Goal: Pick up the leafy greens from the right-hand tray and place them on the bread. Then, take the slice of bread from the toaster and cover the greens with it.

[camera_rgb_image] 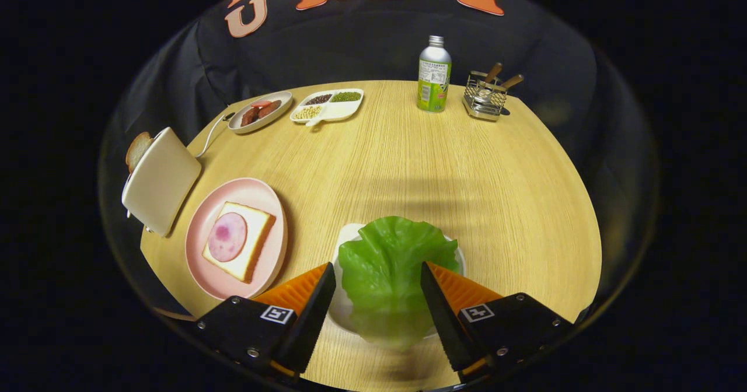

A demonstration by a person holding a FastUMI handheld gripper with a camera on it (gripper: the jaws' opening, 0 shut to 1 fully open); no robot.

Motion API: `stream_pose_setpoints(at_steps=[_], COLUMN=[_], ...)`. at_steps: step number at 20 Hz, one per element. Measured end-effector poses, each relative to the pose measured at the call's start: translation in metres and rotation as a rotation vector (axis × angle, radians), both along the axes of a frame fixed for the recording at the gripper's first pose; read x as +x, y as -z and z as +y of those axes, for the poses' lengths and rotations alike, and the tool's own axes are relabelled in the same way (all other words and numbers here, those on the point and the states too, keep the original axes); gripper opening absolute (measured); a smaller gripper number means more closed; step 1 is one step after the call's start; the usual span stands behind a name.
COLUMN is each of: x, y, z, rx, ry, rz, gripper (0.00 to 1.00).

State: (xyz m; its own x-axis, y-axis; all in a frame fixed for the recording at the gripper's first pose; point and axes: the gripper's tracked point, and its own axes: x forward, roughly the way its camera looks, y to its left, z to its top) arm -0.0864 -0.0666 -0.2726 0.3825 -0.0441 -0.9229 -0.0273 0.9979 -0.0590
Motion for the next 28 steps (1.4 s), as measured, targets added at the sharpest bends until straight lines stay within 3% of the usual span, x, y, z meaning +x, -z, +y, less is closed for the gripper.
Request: stream_pose_setpoints(at_steps=[6, 10, 13, 16, 19, 21, 23, 28], x=[-0.007, -0.005, -0.003, -0.001, 0.002, 0.004, 0.005, 0.018], y=[0.024, 0.026, 0.027, 0.027, 0.028, 0.028, 0.026, 0.003], z=[-0.01, -0.016, -0.01, -0.008, -0.006, -0.008, -0.007, 0.005], rx=[-0.001, -0.074, -0.083, -0.078, -0.08, -0.093, -0.085, -0.008], ry=[0.048, 0.015, -0.016, -0.019, -0.027, -0.027, -0.022, 0.004], rz=[0.065, 0.05, 0.03, 0.014, -0.007, -0.023, -0.032, -0.119], gripper=[0.79, 0.73, 0.57, 0.48, 0.2, 0.08, 0.03, 0.02])
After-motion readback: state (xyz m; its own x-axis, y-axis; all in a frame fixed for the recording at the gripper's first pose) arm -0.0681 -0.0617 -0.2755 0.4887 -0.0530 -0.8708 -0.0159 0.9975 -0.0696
